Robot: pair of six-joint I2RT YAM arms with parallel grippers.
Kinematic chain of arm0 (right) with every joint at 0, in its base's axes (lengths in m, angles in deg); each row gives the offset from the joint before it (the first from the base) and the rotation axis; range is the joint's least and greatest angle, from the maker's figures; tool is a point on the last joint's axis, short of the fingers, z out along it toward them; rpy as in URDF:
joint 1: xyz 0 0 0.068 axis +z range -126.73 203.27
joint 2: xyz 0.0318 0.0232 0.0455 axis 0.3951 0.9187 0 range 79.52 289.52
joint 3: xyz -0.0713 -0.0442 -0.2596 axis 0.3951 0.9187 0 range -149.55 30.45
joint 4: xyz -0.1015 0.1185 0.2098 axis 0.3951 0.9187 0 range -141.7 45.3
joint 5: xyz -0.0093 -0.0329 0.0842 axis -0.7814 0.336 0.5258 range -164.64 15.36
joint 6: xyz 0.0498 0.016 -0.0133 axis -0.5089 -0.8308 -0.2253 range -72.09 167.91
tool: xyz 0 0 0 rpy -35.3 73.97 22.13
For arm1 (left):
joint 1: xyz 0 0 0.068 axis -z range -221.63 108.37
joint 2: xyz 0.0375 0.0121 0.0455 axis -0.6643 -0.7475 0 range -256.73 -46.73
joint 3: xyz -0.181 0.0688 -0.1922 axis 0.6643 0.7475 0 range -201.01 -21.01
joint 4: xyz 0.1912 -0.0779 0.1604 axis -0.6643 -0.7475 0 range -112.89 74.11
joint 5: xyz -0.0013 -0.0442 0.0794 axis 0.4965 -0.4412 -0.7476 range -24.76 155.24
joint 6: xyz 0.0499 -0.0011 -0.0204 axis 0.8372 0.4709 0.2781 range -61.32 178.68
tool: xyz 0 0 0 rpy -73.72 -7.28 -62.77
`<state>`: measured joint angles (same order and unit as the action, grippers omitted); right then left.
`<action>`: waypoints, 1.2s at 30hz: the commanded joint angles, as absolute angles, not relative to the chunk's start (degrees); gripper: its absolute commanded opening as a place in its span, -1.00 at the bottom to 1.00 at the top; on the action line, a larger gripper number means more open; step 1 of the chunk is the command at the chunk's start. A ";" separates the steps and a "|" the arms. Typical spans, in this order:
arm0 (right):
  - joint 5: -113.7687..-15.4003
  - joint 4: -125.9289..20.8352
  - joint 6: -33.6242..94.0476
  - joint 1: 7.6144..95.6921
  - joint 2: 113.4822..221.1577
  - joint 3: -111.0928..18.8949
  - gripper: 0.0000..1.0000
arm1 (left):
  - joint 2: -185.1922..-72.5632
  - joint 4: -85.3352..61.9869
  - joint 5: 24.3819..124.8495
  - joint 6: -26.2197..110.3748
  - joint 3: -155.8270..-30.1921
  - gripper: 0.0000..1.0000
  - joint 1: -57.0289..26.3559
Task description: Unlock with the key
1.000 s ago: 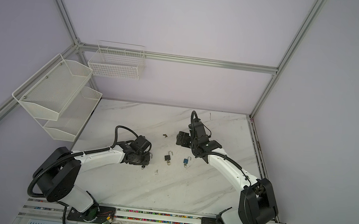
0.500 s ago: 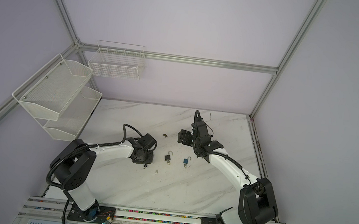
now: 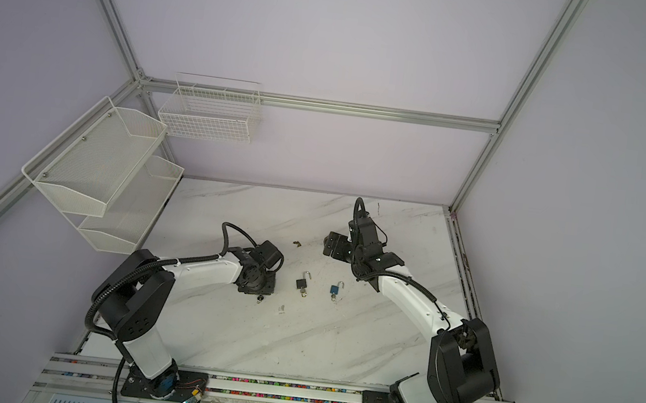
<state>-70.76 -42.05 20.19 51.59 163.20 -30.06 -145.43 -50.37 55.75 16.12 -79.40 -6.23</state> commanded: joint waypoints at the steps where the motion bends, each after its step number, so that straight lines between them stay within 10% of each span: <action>1: -71.94 -43.11 21.05 50.62 161.49 -30.07 0.80 | -143.92 -52.97 54.11 15.09 -83.73 -0.20 -6.27; 10: -76.97 -44.18 22.33 47.01 156.56 -31.31 0.85 | -135.63 -54.54 53.43 15.18 -84.40 0.08 -6.93; 20: -95.21 -56.37 22.05 35.34 155.92 -22.38 0.95 | -116.11 -51.22 29.86 24.30 -80.28 1.00 -15.30; 26: -104.32 -74.23 30.70 30.44 163.37 -12.81 0.95 | -113.36 -28.07 16.67 38.11 -64.86 1.00 -28.60; 36: -92.53 -107.26 44.20 26.34 173.48 -1.80 0.95 | -127.17 34.88 29.61 62.29 -41.15 1.00 -35.10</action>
<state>-97.60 -92.93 39.20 26.93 172.20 -2.04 -126.02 8.42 25.32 52.88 -44.25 -34.53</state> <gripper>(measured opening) 0.974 0.999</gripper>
